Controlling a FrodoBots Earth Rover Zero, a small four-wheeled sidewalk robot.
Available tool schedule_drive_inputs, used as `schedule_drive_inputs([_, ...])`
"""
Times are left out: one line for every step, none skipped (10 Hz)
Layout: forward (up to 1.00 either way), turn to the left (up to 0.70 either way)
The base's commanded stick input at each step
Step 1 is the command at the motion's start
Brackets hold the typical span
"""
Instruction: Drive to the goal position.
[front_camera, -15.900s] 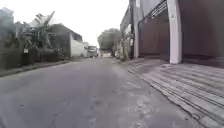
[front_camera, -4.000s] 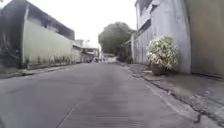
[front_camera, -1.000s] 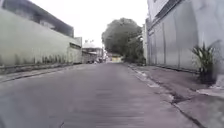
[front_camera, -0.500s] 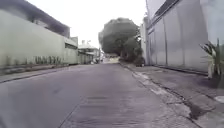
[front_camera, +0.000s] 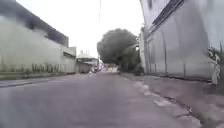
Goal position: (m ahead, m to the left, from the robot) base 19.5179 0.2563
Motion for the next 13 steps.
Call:
schedule_drive_inputs([1.0,0.06])
schedule_drive_inputs([1.0,0.06])
schedule_drive_inputs([1.0,0.06])
schedule_drive_inputs([1.0,0.06])
schedule_drive_inputs([1.0,0.06])
schedule_drive_inputs([1.0,0.06])
schedule_drive_inputs([1.0,0.06])
schedule_drive_inputs([1.0,0.06])
schedule_drive_inputs([1.0,0.06])
schedule_drive_inputs([1.0,0.06])
schedule_drive_inputs([1.0,0.06])
schedule_drive_inputs([1.0,0.06])
schedule_drive_inputs([1.0,-0.34])
